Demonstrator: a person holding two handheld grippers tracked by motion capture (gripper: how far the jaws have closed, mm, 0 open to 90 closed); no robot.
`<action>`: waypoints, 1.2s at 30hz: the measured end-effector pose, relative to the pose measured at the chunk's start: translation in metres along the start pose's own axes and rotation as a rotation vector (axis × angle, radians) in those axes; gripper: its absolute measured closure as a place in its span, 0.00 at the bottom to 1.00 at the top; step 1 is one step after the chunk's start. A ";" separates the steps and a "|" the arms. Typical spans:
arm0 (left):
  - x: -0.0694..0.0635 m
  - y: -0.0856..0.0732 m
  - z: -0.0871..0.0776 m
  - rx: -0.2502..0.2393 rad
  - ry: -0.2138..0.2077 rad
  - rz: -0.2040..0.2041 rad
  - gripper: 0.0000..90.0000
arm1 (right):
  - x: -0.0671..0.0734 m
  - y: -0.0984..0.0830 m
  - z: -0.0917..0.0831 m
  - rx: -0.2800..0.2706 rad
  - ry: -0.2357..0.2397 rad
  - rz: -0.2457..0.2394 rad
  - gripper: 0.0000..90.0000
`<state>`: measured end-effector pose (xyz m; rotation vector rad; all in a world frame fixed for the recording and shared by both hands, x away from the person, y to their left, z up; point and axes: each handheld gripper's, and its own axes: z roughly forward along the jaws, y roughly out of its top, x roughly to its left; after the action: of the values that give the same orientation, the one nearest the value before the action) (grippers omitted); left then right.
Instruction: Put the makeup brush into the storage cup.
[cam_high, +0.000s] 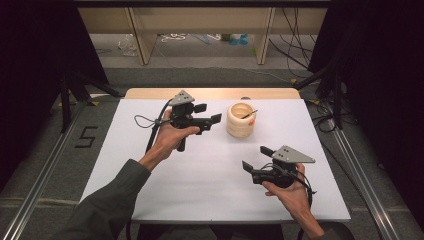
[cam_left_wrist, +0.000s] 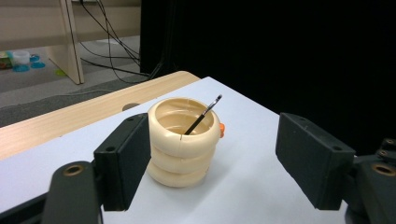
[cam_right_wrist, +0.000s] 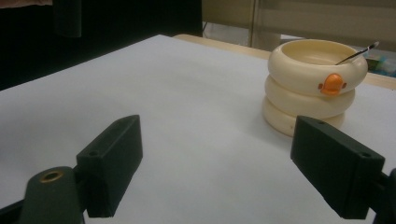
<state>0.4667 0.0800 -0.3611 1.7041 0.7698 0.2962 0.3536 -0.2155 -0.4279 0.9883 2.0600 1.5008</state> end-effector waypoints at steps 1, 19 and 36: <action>-0.001 -0.001 -0.002 -0.001 -0.002 0.005 0.29 | 0.000 0.000 0.000 0.000 -0.001 -0.001 0.20; -0.006 -0.024 -0.030 -0.035 0.006 -0.002 0.29 | -0.002 0.001 -0.001 -0.013 -0.021 -0.024 0.20; -0.007 -0.054 -0.049 -0.012 0.036 0.037 0.28 | -0.002 0.002 -0.002 -0.021 -0.021 -0.030 0.19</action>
<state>0.4155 0.1183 -0.3967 1.7072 0.7620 0.3569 0.3543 -0.2176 -0.4256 0.9572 2.0320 1.4876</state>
